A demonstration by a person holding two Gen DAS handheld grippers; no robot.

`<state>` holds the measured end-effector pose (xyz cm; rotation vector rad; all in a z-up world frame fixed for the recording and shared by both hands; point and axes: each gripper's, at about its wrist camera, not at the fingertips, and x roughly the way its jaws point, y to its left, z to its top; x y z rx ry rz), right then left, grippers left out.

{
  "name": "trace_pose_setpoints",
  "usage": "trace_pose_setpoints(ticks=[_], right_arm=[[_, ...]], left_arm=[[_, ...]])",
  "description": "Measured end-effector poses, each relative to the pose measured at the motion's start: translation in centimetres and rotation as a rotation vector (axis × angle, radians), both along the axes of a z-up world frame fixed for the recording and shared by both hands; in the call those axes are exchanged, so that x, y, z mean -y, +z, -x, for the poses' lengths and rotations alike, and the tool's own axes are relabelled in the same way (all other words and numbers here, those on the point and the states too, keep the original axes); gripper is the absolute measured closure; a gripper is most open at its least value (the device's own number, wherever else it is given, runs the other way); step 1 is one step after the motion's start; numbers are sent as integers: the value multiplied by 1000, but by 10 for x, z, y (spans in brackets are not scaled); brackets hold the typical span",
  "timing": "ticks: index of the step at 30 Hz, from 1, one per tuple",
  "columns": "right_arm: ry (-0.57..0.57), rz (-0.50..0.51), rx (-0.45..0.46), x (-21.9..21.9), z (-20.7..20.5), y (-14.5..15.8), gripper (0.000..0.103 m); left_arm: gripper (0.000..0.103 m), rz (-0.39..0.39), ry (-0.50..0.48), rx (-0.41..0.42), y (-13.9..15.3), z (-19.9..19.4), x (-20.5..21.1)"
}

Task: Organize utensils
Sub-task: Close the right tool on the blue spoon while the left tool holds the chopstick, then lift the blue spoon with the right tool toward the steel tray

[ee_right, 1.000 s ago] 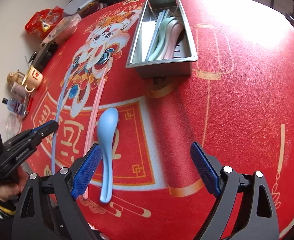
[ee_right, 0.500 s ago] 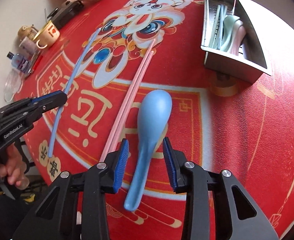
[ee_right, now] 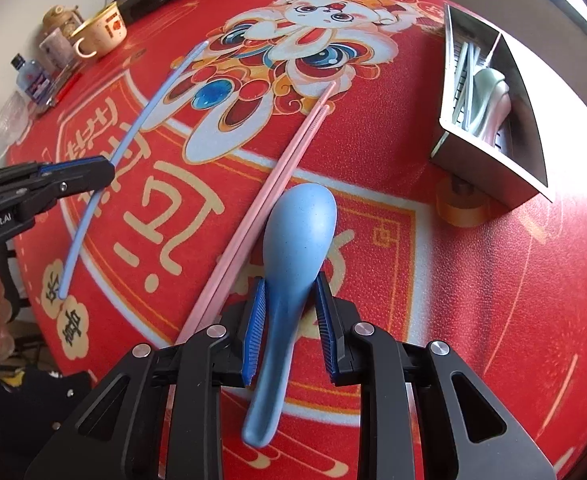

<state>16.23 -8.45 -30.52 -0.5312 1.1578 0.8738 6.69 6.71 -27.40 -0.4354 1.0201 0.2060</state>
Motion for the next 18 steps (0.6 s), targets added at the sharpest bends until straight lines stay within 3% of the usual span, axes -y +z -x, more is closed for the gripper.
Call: trace_pose_setpoints(ticks=[5,7,8,18], right_arm=[[22,-5,24,2,2,0,79],[13,-16,14,6,2,1,95],[-1,-28,-3,9,1,1,96],[-173,-193,-105,55,-25,12,97]], left_arm=[[97,-1,-11,4,1,-2,4],[97,-3,-16,6,2,-4,5],[97,-3,-17,8,3,-4,6],[97,7,-40,20,4,-16,15]])
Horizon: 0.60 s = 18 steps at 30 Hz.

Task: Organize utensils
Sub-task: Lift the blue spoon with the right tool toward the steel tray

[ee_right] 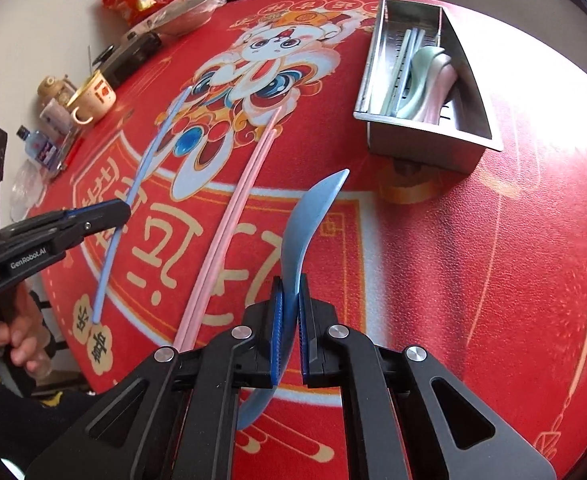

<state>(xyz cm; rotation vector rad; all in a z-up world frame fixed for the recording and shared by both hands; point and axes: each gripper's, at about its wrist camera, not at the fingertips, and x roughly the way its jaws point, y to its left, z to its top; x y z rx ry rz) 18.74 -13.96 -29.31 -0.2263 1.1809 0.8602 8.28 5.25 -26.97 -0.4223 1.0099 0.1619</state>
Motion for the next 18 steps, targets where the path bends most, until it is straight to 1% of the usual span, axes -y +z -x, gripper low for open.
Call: trace_pose_setpoints(ticks=[5,11,18], right_arm=[[-58,-38,-25,16,-11,4,96],[-110,-77,-37,30,-25,9,96],[-145,-115,-1,41,-52,29,96]], left_arm=[[97,-4,-30,0,0,-9,9],[97,2,-24,-4,-1,-14,10],[97,4,-2,-16,-5,-16,7]])
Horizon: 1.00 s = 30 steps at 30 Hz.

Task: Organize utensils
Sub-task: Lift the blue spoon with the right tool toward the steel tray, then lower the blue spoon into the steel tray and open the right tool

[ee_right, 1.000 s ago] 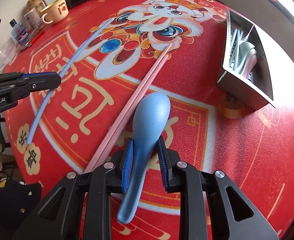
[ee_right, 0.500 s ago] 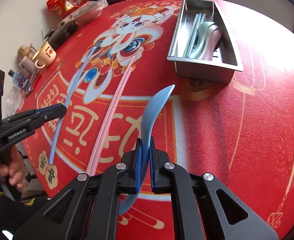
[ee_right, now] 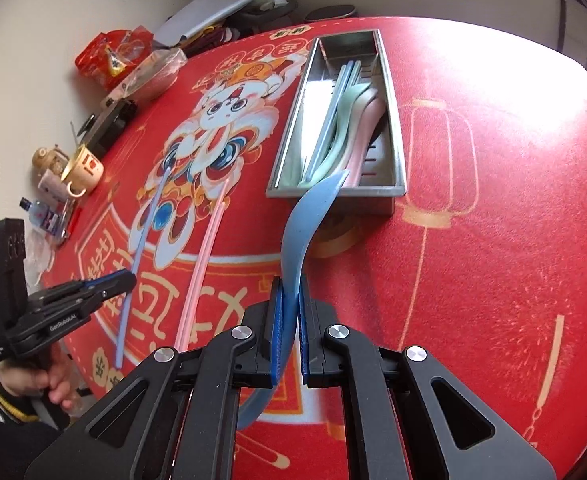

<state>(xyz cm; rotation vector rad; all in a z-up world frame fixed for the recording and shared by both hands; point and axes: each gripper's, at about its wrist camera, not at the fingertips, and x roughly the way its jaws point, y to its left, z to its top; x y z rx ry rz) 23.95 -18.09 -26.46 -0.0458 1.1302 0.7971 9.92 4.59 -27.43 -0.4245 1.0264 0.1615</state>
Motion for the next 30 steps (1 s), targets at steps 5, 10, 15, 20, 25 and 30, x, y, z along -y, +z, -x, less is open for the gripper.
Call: trace_pose_setpoints(ticks=[5,10,15,20,25,30], right_arm=[[-2,5,44,-3,-36,19,96],[46,52,113,-26,-76,31,96],[64,90,137,-54,-111,29,96],[61,118,108,-73,-132,13,96],[57,125,70,-82,-140,-2,96],[67,105,30,-85,-143,-9,96]], left_arm=[[97,4,23,-6,-2,3,-5],[97,5,48,-13,-4,8,-10],[97,9,85,-23,-7,17,-17],[97,12,123,-32,-9,24,-26],[97,12,148,-38,-10,28,-32],[97,12,155,-44,-11,29,-34]])
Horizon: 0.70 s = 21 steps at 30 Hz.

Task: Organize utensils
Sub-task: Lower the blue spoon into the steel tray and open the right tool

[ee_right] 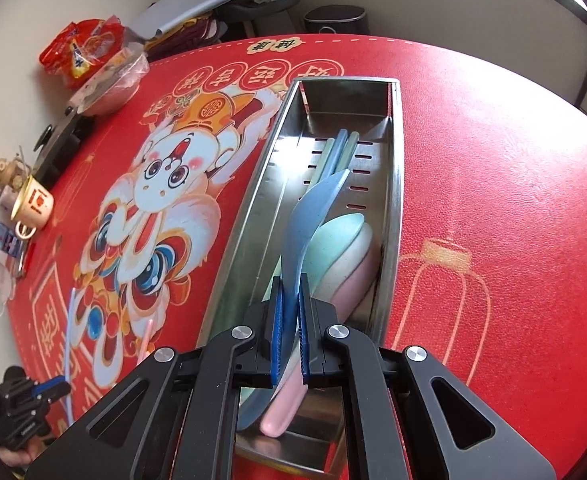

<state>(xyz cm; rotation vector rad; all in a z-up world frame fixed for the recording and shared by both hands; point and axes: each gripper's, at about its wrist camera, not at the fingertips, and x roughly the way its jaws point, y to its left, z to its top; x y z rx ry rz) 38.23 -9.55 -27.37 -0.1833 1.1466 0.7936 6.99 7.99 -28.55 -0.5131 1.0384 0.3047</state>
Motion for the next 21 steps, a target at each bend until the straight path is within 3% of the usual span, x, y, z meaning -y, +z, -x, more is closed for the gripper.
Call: trace_pose_setpoints(ticks=[7,21], right_arm=[[-12,-22,-65,0,-6,-10,96],[-47,-26,-104,4,-4,-10,94]], left_arm=[[97,-6,-12,-4,-1,-3,3],[97,-9,-20,0,0,-6,5]])
